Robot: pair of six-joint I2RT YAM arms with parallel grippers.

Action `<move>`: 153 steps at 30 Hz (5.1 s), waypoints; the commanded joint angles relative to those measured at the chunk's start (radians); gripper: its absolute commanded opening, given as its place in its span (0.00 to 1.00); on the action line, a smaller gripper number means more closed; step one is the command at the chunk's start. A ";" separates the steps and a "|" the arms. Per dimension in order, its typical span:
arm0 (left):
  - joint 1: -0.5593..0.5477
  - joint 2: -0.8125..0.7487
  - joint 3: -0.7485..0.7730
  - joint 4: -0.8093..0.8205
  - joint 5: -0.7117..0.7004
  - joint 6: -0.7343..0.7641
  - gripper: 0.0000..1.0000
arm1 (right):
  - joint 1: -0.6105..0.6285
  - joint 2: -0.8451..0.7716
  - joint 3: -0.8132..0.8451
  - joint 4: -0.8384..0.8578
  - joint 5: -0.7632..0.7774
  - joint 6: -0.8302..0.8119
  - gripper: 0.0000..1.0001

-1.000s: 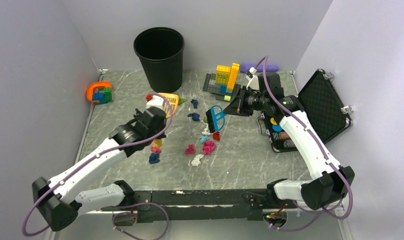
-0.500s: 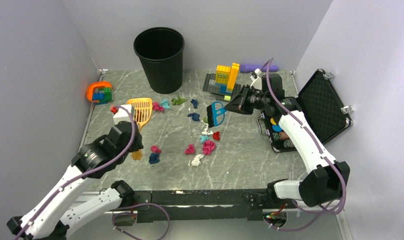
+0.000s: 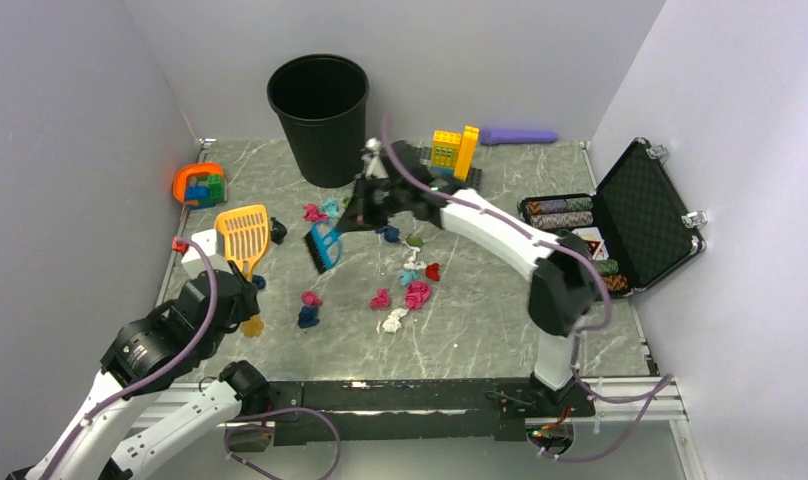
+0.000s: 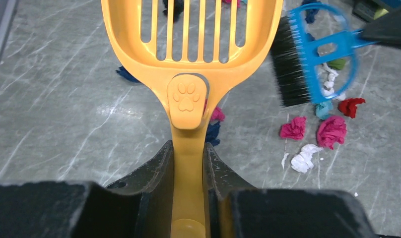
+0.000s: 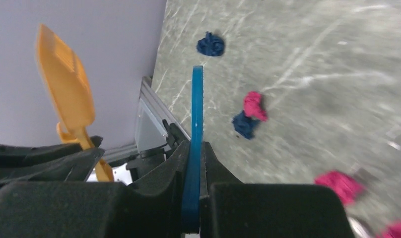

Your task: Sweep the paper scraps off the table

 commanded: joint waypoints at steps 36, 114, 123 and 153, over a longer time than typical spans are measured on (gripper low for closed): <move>0.004 -0.133 0.121 -0.176 -0.114 -0.056 0.00 | 0.172 0.142 0.092 -0.234 0.717 -0.140 0.00; 0.004 -0.088 0.114 -0.177 -0.082 -0.109 0.00 | 0.182 0.800 0.736 0.149 0.687 0.267 0.00; 0.005 -0.067 0.084 -0.080 -0.087 -0.045 0.00 | 0.161 0.461 0.440 -0.365 1.071 0.309 0.00; 0.007 0.010 0.132 0.009 -0.094 0.106 0.00 | -0.041 0.503 0.289 0.111 0.822 0.297 0.00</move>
